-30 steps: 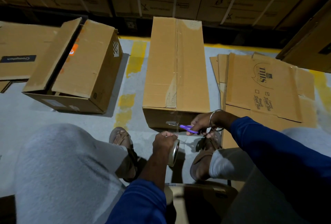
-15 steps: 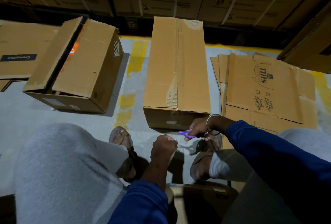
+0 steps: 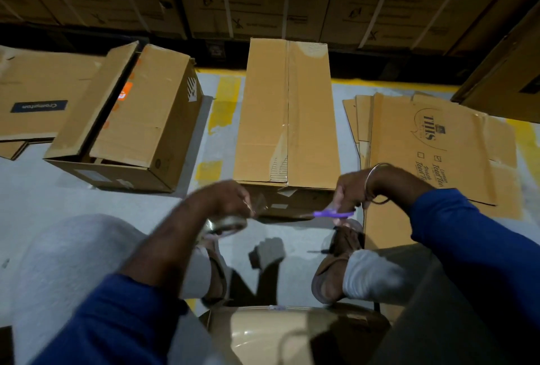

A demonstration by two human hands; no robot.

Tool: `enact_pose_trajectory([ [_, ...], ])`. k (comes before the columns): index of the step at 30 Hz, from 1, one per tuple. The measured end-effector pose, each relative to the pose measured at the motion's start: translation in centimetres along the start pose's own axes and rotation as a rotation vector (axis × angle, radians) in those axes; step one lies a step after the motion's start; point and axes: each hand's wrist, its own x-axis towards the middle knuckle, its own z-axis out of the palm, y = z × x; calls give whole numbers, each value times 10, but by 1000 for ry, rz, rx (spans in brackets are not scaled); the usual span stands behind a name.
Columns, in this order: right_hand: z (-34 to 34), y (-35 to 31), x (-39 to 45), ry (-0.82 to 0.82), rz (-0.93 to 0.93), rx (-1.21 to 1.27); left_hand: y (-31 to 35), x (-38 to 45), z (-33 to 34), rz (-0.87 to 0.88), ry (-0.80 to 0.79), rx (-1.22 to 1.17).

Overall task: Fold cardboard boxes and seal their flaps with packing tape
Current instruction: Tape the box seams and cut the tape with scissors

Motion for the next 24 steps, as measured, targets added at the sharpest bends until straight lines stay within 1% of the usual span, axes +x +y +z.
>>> enact_pose_trajectory([
  [2, -17, -5, -13, 199, -130, 49, 10, -21, -47, 45, 9, 38],
  [4, -30, -5, -13, 458, -147, 99, 8, -26, -76, 54, 67, 89],
  [6, -38, -4, 1, 695, -70, 157, 2, -20, -94, 71, 168, 94],
  [7, -41, -5, 9, 788, -20, 167, -1, -17, -98, 79, 219, 69],
  [10, -45, -9, 33, 984, 105, 134, -4, -4, -105, 71, 323, -43],
  [13, -49, -11, 56, 1082, 179, 101, -1, 9, -105, 71, 348, -42],
  [15, -51, -10, 70, 1080, 194, 94, -1, 16, -103, 63, 324, 25],
  [17, -52, -9, 79, 1043, 203, 72, -4, 21, -99, 55, 280, 62],
  [19, -50, -11, 79, 1050, 200, -35, -4, 24, -97, 49, 243, 105],
  [20, -47, -14, 76, 1084, 174, -95, -3, 24, -96, 50, 232, 134],
  [22, -39, -27, 67, 1169, 16, -128, 4, 21, -96, 49, 220, 166],
  [23, -31, -36, 62, 1158, -114, -92, 8, 20, -96, 52, 223, 164],
  [24, -23, -46, 59, 1096, -260, -62, 11, 20, -96, 58, 226, 154],
])
